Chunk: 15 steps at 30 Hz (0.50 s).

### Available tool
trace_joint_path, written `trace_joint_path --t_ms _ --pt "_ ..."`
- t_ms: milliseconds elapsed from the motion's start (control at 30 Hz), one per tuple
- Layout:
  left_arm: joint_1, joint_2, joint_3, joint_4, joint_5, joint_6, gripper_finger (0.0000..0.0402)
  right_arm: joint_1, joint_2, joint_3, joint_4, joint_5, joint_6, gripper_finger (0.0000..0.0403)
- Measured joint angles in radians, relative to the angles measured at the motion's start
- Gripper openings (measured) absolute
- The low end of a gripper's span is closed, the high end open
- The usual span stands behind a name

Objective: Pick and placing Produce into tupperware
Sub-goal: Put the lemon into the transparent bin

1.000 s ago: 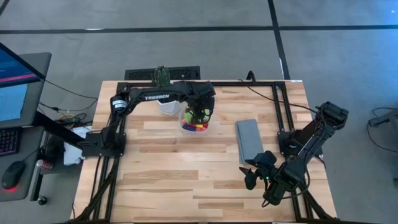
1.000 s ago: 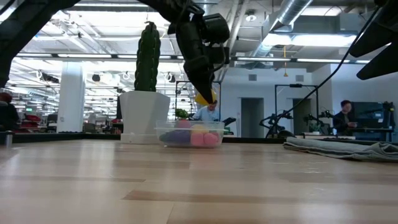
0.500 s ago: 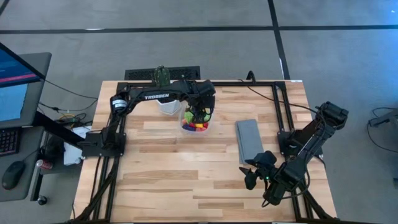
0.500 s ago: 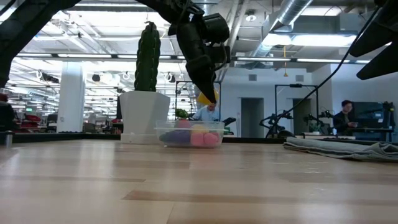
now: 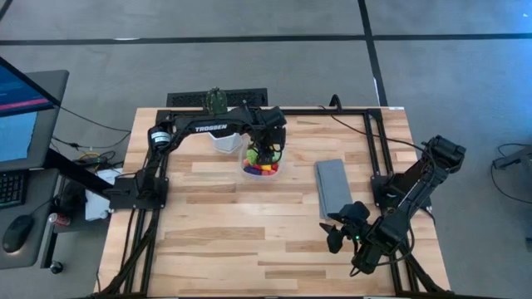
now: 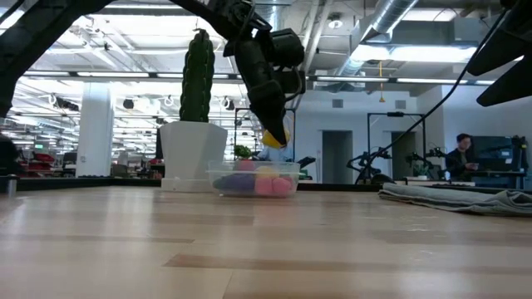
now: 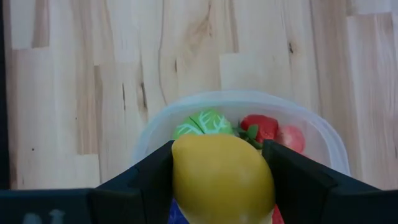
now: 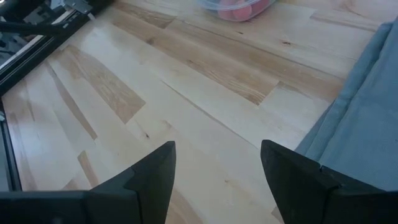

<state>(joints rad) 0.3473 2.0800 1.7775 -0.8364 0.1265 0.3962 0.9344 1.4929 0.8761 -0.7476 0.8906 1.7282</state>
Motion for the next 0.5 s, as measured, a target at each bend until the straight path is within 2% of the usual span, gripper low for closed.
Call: trace_joint_path --t_ms 500 --pt "0.024 0.000 -0.001 -0.003 -0.001 -0.022 0.0210 0.000 0.000 0.000 -0.002 0.000 0.000 0.0260"
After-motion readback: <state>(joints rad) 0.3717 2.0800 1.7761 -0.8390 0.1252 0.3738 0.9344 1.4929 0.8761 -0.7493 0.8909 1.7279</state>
